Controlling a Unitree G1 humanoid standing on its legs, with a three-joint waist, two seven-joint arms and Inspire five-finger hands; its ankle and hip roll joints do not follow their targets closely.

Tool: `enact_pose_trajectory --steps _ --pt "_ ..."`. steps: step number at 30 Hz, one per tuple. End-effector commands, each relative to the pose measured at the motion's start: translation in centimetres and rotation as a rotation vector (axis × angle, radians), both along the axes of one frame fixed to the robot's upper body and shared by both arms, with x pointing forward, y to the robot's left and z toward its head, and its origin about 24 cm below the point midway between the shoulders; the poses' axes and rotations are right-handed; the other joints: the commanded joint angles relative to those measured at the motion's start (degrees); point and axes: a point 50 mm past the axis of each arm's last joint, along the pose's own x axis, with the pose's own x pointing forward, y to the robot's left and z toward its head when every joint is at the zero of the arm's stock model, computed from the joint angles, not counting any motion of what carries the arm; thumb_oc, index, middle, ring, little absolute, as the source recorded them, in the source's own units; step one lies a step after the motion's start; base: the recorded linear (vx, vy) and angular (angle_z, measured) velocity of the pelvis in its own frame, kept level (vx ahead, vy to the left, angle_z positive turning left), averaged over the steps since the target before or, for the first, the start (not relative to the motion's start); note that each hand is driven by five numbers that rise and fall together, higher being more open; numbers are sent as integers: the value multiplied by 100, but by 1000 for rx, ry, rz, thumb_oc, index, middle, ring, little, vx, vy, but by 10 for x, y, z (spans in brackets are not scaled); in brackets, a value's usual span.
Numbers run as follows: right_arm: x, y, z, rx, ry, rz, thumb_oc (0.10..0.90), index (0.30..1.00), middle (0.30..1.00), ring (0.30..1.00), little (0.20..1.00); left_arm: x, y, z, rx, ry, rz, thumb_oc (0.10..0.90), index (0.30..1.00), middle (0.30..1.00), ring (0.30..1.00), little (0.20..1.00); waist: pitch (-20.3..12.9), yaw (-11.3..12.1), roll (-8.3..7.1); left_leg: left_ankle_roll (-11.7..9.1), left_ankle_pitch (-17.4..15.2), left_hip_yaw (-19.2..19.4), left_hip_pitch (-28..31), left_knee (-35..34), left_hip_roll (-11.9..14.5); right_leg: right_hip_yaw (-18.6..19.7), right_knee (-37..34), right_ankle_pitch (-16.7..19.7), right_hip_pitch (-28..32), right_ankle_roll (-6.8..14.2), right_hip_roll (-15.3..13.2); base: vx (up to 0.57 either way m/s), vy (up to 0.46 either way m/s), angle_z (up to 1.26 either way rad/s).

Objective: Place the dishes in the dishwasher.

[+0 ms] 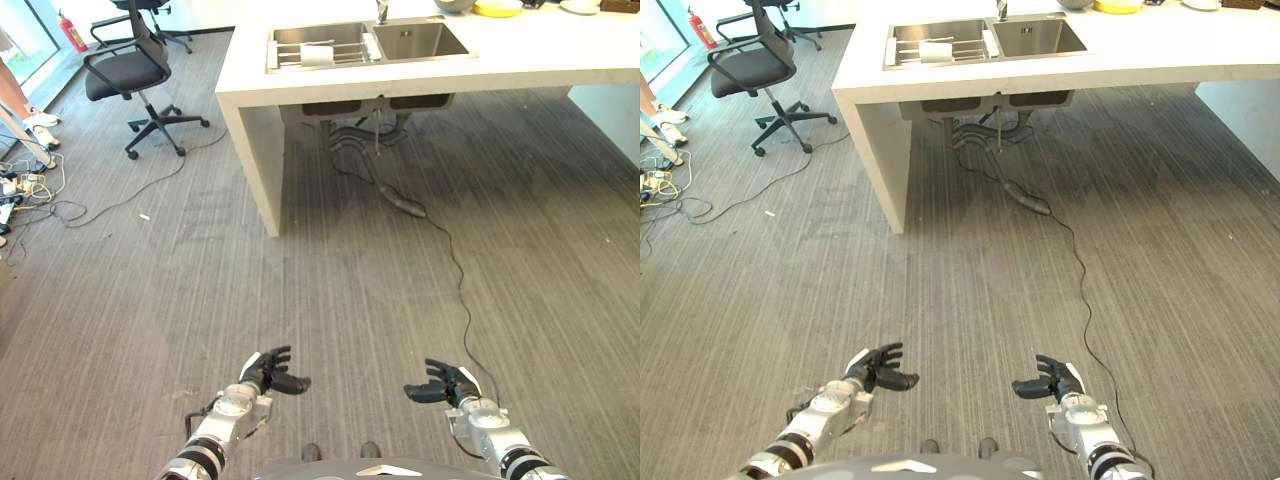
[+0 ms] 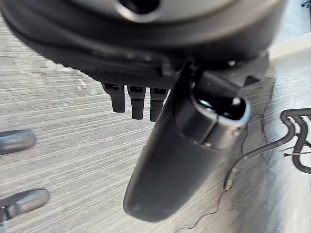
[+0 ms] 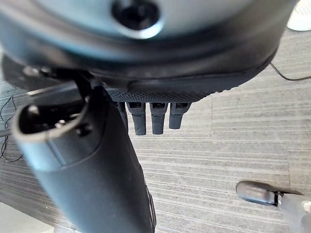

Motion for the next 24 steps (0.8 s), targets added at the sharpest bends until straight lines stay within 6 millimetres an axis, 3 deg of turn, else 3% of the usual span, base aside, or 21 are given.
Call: enact_pose_trajectory --steps 1,19,24 --pt "35 -3 25 -7 -179 12 800 900 900 900 900 45 6 34 26 -206 -30 800 900 900 900 900 -83 81 -316 -98 -359 -183 -151 10 -55 379 -109 105 9 910 -486 0 0 0" --pt "27 -3 27 33 -220 -57 800 900 900 900 900 32 9 27 79 -179 -26 800 900 900 900 900 -119 39 -284 -89 -423 -182 -27 10 -51 354 -114 57 99 894 -491 15 -2 0" --pt "15 -6 19 30 -183 -79 800 900 900 900 900 24 7 20 72 -143 -11 800 900 900 900 900 -114 -4 -277 -97 -408 -174 -66 10 -47 323 -105 64 63 880 -506 0 0 0"
